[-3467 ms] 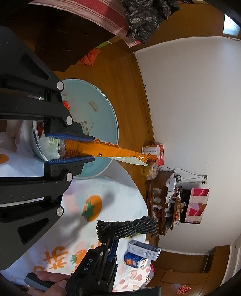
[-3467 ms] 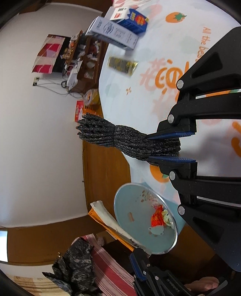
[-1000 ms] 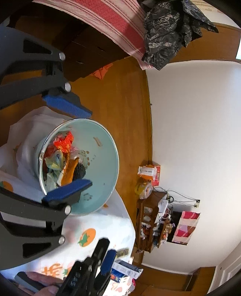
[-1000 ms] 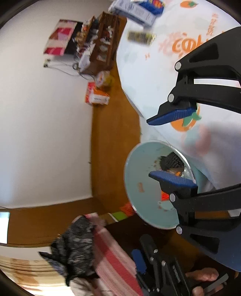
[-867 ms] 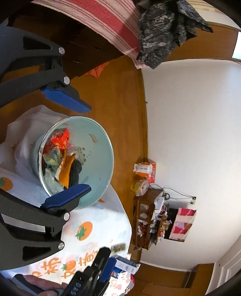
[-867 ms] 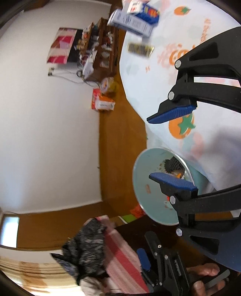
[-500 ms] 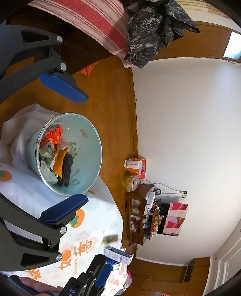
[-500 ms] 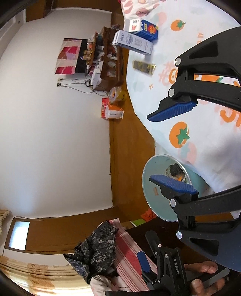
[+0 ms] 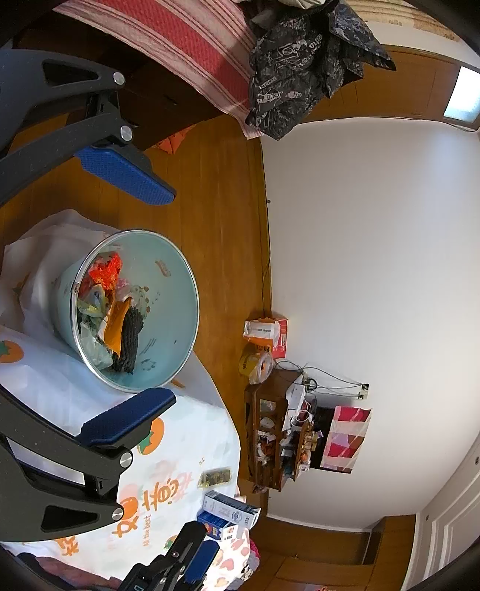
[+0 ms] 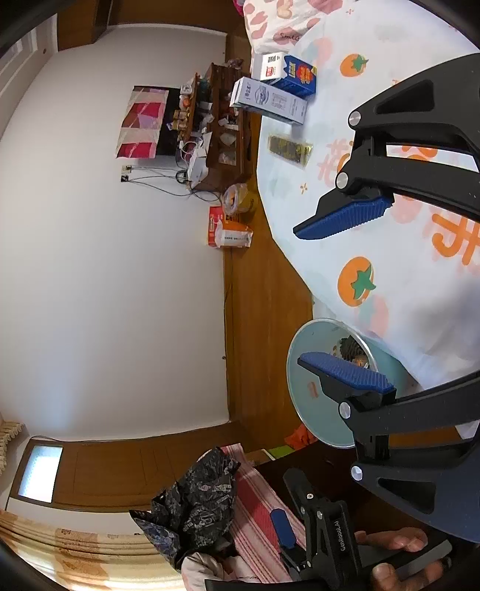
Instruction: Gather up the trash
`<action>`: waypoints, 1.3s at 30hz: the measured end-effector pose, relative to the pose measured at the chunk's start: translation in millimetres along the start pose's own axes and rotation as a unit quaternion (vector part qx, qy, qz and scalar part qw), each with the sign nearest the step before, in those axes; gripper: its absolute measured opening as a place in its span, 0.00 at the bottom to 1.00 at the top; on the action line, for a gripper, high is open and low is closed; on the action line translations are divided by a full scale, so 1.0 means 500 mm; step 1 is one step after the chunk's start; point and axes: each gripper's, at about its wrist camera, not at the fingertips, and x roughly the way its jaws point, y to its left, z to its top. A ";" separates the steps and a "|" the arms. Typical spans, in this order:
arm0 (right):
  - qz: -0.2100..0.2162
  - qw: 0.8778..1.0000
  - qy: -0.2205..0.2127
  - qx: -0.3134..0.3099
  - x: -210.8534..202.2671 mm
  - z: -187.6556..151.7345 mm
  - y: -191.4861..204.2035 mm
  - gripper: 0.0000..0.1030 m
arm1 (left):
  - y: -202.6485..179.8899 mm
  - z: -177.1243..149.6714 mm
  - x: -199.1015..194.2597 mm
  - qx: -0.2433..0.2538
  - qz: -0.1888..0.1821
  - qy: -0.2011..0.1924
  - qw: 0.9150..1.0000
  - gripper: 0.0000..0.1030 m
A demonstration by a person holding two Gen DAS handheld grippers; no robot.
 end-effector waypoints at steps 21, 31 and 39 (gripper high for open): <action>-0.019 1.000 -0.008 0.001 -0.009 -0.004 -0.008 0.64 | -0.007 -0.003 0.005 0.008 0.014 0.002 1.000 0.94; -0.026 1.000 -0.016 -0.003 -0.018 -0.004 -0.007 0.66 | -0.015 -0.008 0.006 0.013 0.009 0.000 1.000 0.94; -0.027 0.999 -0.018 -0.003 -0.019 -0.005 -0.008 0.66 | -0.016 -0.008 0.008 0.015 0.003 0.006 1.000 0.94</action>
